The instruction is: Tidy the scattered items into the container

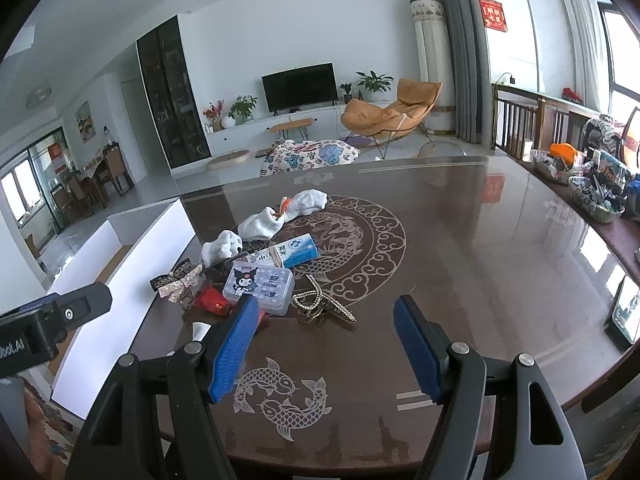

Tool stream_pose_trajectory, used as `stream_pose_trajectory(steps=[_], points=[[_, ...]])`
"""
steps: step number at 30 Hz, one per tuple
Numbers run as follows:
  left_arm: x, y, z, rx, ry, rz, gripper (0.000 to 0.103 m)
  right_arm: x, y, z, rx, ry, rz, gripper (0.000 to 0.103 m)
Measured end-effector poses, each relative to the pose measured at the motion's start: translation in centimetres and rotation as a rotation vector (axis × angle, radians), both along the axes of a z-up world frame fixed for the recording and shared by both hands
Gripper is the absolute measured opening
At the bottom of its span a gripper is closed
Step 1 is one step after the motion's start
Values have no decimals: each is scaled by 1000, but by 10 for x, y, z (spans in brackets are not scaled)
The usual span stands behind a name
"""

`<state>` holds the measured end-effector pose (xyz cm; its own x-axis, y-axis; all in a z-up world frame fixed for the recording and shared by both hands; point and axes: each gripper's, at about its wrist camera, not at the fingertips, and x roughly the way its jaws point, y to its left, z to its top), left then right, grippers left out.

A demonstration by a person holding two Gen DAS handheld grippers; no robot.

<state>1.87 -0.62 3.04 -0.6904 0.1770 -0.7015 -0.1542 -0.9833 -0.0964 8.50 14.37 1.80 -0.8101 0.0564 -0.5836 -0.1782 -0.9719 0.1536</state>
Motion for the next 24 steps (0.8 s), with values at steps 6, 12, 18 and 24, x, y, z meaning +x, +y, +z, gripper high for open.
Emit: stream_pose_trajectory(steps=[6,12,18,24], points=[[4,6,1,7,14,-29,103,-2,1,-2,-10,-3,4,71],[8,8,6,-18,41,-15,103,1,-3,2,-12,25,19,71],[10,5,7,-13,52,-1,103,5,-3,7,-13,46,21,71],[11,4,8,-9,57,5,103,4,1,5,-35,33,10,71]])
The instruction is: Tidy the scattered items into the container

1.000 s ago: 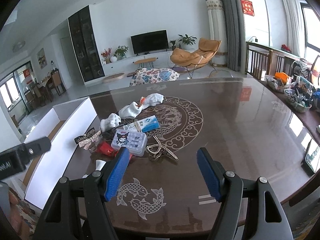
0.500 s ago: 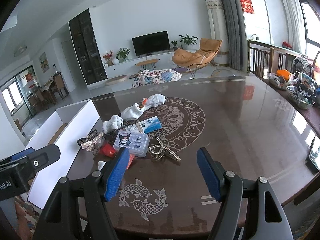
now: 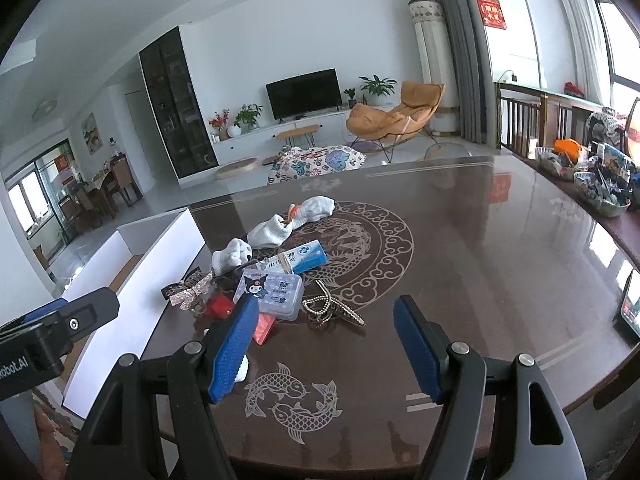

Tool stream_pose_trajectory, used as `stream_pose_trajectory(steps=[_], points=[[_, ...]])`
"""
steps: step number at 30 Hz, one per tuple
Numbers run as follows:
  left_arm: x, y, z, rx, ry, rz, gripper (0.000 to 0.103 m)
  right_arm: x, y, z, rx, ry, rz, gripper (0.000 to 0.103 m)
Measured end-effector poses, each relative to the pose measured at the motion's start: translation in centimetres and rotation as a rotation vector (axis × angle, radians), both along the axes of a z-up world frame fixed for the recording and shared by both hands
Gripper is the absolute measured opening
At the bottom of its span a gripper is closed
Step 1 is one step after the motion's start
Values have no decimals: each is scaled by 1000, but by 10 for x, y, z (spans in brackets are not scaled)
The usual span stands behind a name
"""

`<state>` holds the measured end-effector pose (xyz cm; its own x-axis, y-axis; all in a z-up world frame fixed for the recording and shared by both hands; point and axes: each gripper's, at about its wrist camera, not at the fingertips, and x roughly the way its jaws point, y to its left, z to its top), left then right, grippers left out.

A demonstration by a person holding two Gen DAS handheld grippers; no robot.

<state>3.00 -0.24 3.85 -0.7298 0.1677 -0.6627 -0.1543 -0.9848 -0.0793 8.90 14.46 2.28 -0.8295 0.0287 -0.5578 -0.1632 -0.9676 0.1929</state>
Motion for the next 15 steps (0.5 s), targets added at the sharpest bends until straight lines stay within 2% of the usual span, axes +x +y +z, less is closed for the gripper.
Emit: stream_pose_trajectory(steps=[15], points=[[-1,3,-3,-14,-11,-1,103,-4,-2,-4,13,-4,9,71]])
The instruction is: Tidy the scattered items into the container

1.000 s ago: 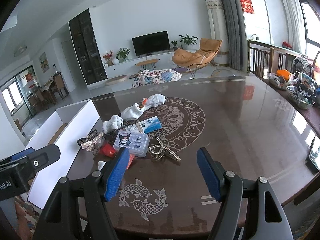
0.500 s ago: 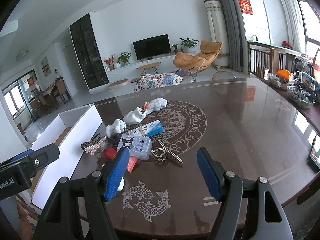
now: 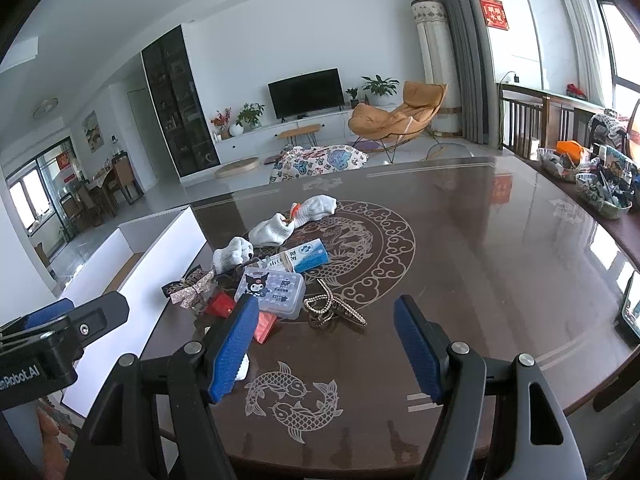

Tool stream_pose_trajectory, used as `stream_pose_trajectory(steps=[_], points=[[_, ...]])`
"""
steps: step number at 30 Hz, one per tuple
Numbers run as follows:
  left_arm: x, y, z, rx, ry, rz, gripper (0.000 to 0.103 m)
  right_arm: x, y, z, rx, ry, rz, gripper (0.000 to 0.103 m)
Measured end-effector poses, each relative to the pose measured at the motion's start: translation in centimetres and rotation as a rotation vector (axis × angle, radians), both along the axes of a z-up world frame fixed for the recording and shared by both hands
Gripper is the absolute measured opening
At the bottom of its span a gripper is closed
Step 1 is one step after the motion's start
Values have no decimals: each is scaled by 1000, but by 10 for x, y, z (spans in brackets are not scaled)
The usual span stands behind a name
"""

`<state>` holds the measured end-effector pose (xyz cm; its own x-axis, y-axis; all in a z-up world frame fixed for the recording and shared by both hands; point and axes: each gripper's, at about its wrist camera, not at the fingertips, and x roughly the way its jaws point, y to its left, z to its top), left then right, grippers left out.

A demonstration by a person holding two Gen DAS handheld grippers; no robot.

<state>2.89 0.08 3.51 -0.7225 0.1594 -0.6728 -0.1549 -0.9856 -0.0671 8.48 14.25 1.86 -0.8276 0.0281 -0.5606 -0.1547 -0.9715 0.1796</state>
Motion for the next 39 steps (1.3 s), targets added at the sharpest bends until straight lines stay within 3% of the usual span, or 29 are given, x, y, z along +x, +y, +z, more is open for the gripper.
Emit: stream_pose_trajectory(steps=[8,39], points=[[-3,3,-7,-3,-39,-9,103,-1,-2,-4,-6,-5,7,71],[-1,6,-9,-11,-45,-20,103,0,-3,-5,-18,-22,13,71]])
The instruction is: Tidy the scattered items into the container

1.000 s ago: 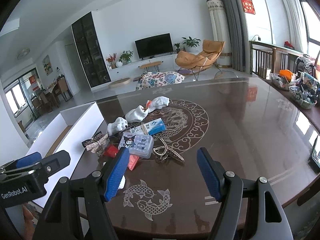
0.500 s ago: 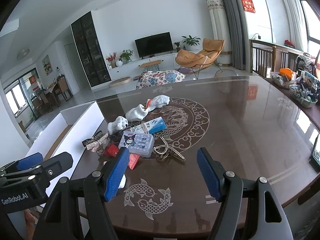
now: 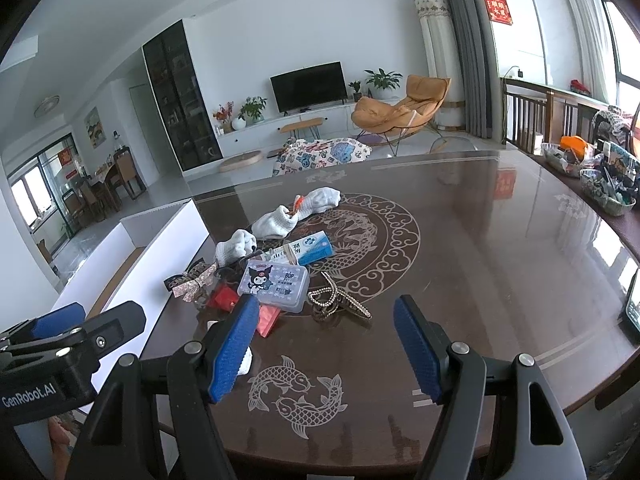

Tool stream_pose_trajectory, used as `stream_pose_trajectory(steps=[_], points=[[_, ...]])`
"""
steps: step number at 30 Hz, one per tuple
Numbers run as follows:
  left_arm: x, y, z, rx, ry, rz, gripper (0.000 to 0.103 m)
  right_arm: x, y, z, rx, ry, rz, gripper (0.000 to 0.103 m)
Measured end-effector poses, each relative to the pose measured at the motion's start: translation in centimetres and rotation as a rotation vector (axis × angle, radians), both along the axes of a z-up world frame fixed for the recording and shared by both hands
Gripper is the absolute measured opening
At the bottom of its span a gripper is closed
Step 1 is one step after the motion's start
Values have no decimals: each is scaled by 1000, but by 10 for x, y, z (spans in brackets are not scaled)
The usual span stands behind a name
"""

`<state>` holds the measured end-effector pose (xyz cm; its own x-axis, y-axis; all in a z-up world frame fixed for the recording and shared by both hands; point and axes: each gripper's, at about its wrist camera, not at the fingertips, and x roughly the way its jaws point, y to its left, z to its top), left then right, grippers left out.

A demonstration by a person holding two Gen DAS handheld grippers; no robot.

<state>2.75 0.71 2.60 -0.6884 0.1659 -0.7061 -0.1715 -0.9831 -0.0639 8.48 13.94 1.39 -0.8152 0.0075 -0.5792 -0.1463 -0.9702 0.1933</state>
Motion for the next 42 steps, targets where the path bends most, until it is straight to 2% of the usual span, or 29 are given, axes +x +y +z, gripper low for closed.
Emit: stream_pose_trajectory(steps=[42], points=[[-4,6,-15,-1,-48,-15,103,1,4,-6,-25,-30,1,71]])
